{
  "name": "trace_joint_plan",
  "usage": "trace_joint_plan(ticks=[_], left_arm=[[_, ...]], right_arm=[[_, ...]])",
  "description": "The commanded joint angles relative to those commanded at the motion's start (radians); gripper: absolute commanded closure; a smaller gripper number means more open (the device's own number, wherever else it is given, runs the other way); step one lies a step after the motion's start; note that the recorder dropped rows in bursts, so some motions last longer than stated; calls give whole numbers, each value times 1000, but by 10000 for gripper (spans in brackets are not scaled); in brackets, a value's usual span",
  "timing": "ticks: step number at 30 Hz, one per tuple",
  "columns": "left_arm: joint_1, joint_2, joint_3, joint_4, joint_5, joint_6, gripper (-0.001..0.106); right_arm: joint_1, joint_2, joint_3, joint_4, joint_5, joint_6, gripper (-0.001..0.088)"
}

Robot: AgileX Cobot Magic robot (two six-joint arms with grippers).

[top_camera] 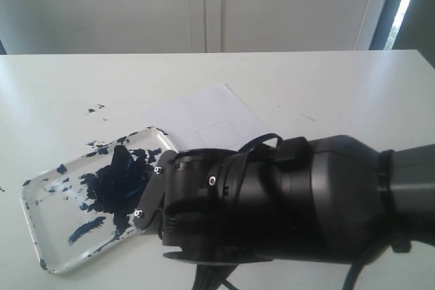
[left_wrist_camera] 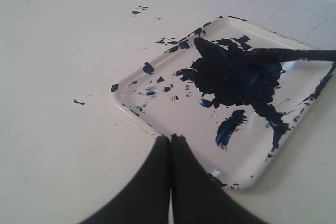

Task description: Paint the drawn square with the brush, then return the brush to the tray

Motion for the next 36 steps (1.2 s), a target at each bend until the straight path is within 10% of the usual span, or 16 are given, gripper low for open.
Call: trace_joint_plan(ticks=[9,20,36], left_arm=[[0,0,0,0,0,0,1053],[0,0,0,0,0,0,1053],[0,0,0,0,0,0,1053]], right_arm=[[0,0,0,69,-98,-75,868],[0,-17,0,-195,160,-8,868],[0,-337,-81,-193,290,-19,868]])
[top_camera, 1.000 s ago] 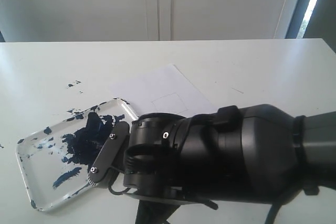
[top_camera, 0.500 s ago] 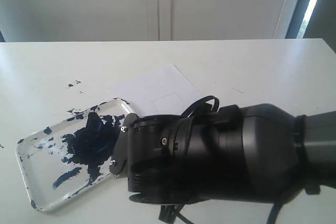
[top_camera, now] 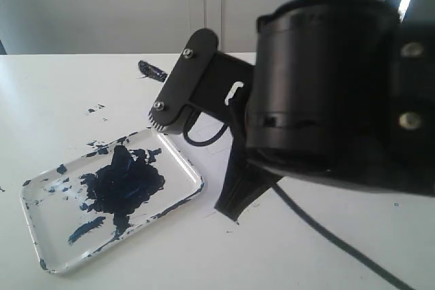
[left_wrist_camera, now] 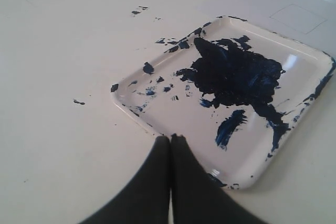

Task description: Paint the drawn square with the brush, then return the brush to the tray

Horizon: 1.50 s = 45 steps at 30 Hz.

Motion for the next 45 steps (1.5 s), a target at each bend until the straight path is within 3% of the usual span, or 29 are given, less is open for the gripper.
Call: trace_joint_plan(ticks=[5,10,14,16,19,26,31,34,41,45], left_arm=[[0,0,0,0,-2,21,1053],[0,0,0,0,-252,4,1053],[0,0,0,0,-418,-117,1053],[0,0,0,0,-483,-262,1053],[0,0,0,0,-477,-442,1053],[0,16,0,192,-493,-541,1053],[0,149,0,434,-585,-748,1053],[0,260,-27,513,-635,-815,1053],[0,573,-200,583,-711,-878,1053],[0,794,-324,735,-812,-1024,1053]], right_arm=[[0,-13,0,-28,0,-25,868],[0,-13,0,-58,0,-25,868],[0,-13,0,-71,0,-25,868],[0,-13,0,-71,0,-25,868],[0,-13,0,-71,0,-25,868],[0,-7,0,-97,0,-64,868],[-22,32,0,-115,0,-64,868],[-46,62,0,-113,0,-64,868],[-85,103,0,-113,0,-64,868],[-102,108,0,-101,0,-81,868]])
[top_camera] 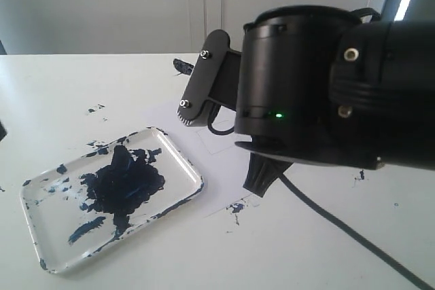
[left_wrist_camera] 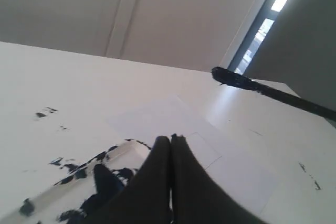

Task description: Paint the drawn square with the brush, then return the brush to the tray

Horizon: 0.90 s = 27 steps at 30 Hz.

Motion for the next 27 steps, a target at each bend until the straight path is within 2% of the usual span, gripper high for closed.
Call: trace_joint_plan(ticks=[4,6,9,15,19,23,27], left_arm=[[0,205,-86,119,-43,-147,1053],[0,296,-119,163,-107,-189,1053],[0,401,-156,194,-202,-197,1053],[0,573,-229,289,-247,-304,1053],[-2,667,-284,355,-380,-316,1053],[-63,749,-342,394,-380,-345,1053],[-178,813,-398,403,-312,-350,1053]], right_arm=[[-19,0,0,36,0,-24,868],[-19,0,5,38,0,-24,868],[-19,0,5,44,0,-24,868],[-19,0,5,49,0,-24,868],[-19,3,5,48,0,-24,868],[-19,2,5,48,0,-22,868],[-37,2,5,67,0,-22,868]])
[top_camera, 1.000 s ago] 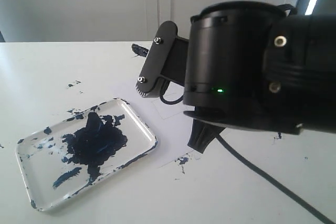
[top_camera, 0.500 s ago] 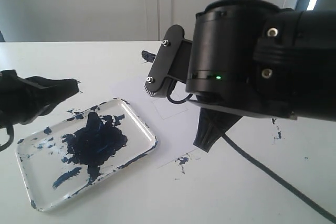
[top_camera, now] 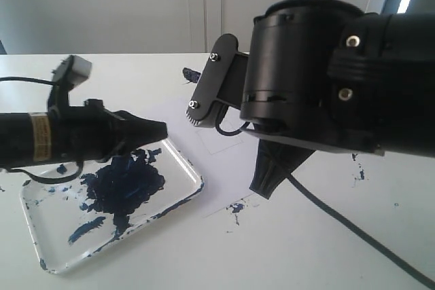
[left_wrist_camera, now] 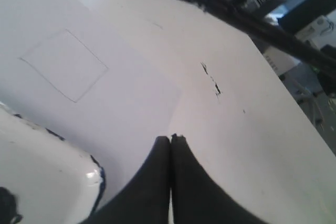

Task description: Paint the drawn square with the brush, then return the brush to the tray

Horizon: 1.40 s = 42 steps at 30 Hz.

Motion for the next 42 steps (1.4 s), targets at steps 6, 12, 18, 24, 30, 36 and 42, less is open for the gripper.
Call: trace_joint_plan(ticks=[6,12,18,24,30,36,42], left_arm=[[-127,35,-82,127,309,-150,1053],[-144,46,-147,326,385,-316,1053],[-204,130,-212,347,365,-325,1053],[-242,226,-261,429,385,-419,1053],[-242,271,-287,508,467,-520,1053],[-242,307,-287,508,492,-520,1053],[-242,328,-259,508,467,-537,1053]], right_arm=[[-55,1,40,6,0,-2,868],[-71,2,60,11,0,-2,868],[-71,10,60,29,0,-19,868],[-71,28,60,31,0,-31,868],[-71,39,60,43,0,-31,868],[-71,39,60,91,0,-55,868],[-71,39,60,86,0,-55,868]])
